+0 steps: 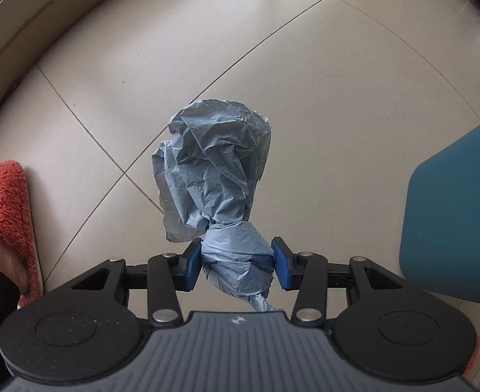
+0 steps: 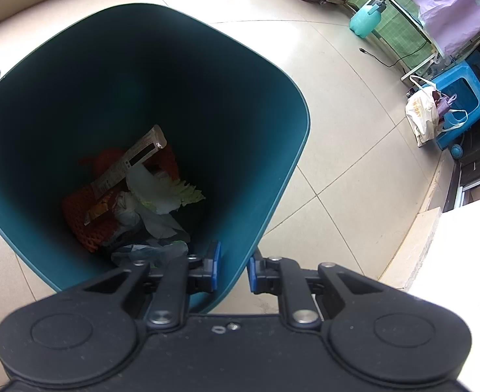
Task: Collect trash
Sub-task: 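Carry the blue plastic bag into the wastebasket with the left gripper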
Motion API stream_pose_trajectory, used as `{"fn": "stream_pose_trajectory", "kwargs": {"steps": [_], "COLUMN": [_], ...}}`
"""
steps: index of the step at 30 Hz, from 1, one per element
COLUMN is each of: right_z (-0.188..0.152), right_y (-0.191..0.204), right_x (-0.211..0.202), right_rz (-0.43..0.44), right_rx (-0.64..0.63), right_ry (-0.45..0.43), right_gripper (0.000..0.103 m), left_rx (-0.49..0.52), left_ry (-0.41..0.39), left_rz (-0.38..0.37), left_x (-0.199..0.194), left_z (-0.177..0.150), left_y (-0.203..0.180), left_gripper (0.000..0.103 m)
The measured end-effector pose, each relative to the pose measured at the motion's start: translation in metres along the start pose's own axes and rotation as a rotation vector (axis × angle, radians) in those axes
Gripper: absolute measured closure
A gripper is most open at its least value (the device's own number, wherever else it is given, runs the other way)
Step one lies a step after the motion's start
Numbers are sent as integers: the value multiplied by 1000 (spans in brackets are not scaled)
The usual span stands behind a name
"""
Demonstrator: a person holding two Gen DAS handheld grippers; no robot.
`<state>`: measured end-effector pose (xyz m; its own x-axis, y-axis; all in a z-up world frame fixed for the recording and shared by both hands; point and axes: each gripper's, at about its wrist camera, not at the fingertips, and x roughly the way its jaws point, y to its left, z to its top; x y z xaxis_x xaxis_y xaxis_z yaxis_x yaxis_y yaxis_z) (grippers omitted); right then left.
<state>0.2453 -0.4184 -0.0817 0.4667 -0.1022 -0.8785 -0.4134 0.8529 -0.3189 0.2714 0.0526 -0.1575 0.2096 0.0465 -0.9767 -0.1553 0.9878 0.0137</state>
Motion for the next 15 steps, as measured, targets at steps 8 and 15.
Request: {"fn": "stream_pose_trajectory", "kwargs": {"steps": [8,15], "right_z": [-1,-2], "right_y": [-3,-8], "right_x": [0,-1], "right_rz": [6,21], "right_rx": [20,51], "right_ry": [-18,-38], "right_gripper": [89,90], "left_rx": [144,271], "left_ry": [-128,-235], "left_rz": [-69,-118], "left_x": [-85,-158], "left_z": [7,2], "left_y": [-66,-123], "left_gripper": [59,59]}}
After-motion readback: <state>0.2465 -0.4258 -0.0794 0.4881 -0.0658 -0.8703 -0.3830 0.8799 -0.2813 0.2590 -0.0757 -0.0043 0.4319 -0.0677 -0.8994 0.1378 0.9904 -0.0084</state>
